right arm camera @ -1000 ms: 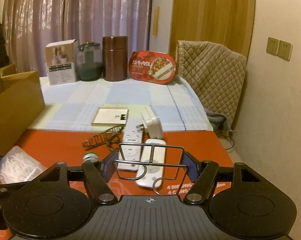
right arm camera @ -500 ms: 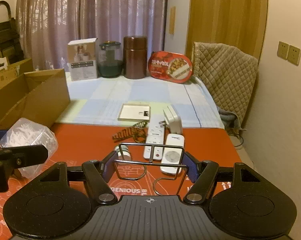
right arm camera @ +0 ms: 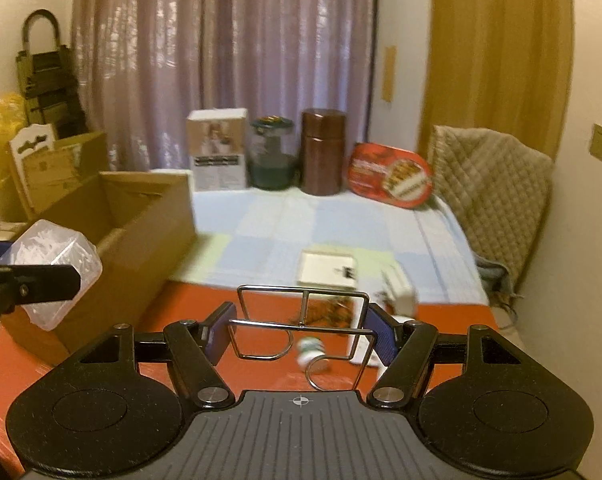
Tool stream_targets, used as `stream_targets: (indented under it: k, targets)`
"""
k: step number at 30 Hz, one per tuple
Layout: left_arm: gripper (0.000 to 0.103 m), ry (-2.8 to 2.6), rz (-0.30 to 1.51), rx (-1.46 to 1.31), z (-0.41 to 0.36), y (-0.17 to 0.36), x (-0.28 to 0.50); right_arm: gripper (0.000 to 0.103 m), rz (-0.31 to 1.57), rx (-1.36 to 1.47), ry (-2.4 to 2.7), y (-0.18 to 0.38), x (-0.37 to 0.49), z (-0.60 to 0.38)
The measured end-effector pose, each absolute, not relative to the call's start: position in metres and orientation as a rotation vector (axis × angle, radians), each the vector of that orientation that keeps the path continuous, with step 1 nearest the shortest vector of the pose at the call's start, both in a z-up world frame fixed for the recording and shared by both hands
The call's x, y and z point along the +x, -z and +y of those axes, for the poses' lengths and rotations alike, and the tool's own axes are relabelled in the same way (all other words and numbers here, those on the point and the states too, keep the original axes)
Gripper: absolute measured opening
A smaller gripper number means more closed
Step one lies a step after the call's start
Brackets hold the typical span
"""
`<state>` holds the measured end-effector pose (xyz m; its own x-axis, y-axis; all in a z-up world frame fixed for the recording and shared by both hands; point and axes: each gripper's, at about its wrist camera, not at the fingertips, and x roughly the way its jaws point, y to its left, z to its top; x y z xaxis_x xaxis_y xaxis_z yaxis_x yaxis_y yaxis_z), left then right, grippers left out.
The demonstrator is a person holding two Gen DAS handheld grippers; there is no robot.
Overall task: Organize rigid objects
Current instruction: 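Lower the floss box and wire stand into the cardboard box and release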
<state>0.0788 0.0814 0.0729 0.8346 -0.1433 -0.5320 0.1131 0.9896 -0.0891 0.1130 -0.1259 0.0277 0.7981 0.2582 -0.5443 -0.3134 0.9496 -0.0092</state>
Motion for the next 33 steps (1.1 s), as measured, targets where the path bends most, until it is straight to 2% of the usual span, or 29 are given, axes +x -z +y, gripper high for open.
stream_targets:
  k: [8, 16, 33]
  targets:
    - [0.083, 0.012, 0.579, -0.023, 0.164, -0.088, 0.083, 0.066, 0.587, -0.020, -0.503, -0.046, 0.130, -0.060]
    - [0.083, -0.048, 0.636, -0.001, 0.225, -0.071, 0.101, 0.066, 0.618, 0.019, -0.627, -0.047, 0.155, 0.006]
    - [0.083, -0.012, 0.688, -0.002, 0.245, -0.021, 0.139, 0.066, 0.711, 0.036, -0.643, -0.010, 0.192, 0.061]
